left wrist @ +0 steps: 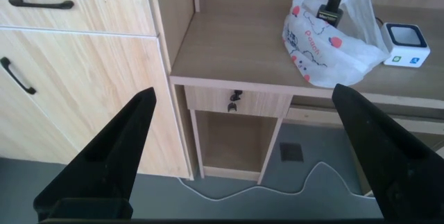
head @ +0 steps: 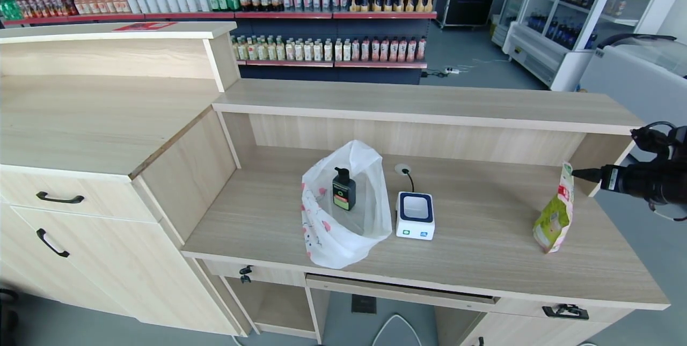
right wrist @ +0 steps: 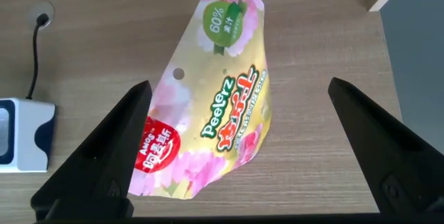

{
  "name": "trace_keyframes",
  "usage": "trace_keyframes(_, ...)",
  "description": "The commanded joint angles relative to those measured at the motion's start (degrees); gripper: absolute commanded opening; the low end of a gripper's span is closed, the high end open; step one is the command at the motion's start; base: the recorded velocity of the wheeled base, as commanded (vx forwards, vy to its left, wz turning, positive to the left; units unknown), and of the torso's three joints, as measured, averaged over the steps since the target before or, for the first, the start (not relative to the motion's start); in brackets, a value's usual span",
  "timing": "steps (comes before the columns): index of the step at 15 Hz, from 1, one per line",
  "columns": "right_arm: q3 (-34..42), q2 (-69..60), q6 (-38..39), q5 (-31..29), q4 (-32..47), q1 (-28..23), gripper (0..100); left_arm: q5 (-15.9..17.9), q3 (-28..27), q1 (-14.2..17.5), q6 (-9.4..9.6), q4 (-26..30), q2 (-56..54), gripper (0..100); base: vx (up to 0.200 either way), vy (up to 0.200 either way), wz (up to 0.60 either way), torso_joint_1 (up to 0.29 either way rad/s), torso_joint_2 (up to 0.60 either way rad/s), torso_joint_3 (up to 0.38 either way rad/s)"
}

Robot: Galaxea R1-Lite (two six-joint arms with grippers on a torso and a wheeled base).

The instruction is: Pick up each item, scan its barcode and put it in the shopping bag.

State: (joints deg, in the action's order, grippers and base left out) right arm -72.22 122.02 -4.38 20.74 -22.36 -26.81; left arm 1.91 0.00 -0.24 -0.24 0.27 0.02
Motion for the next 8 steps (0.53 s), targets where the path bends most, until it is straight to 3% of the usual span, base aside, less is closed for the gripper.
trace_keyframes(1,-0.8,2.4,0.0,0.0,-0.1,0.5,100,0.0,0.0,0.1,-0.02,0.0,0.1,100,0.000,0.000,0.00,0.000,0.00,0.000)
trace_keyframes(8,-2.6,7.4,-0.4,0.0,-2.5,4.0,100,0.0,0.0,0.0,-0.02,0.0,0.1,100,0.000,0.000,0.00,0.000,0.00,0.000)
